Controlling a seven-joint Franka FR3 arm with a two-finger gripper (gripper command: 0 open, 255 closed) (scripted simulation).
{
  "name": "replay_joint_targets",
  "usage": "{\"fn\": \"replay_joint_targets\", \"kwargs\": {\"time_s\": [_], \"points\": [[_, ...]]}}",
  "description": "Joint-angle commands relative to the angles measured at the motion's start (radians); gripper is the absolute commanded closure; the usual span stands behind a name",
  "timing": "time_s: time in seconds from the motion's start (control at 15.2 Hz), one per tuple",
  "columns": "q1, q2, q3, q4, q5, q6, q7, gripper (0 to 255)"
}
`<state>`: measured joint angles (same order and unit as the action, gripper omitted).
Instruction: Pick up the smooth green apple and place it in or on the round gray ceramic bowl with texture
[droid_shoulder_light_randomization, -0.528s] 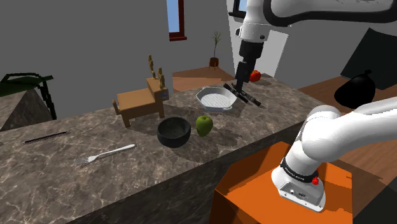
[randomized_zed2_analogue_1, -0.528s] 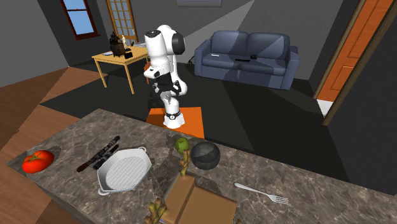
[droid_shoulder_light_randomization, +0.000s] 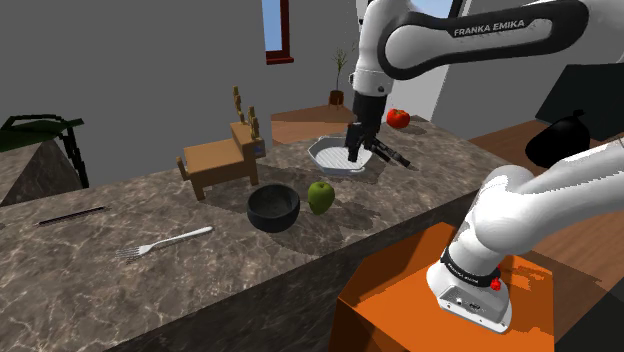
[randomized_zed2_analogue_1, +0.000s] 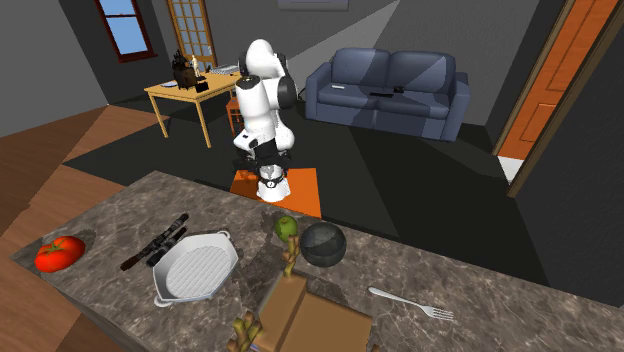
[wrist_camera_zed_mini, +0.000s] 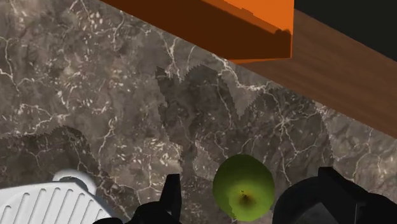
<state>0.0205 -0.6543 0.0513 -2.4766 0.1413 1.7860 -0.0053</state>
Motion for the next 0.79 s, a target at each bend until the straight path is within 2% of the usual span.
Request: {"fn": "replay_joint_targets", "kwargs": {"time_s": [0.0, 0.53, 0.73], "points": [[0.002, 0.049, 0.018, -0.027, 0.017, 0.072, 0.028, 0], [0.005, 0.313, 0.074, -0.047, 0.068, 0.336, 0.122, 0], [0.008, 0.357, 0.082, -0.061, 0.076, 0.391, 0.129, 0]]}}
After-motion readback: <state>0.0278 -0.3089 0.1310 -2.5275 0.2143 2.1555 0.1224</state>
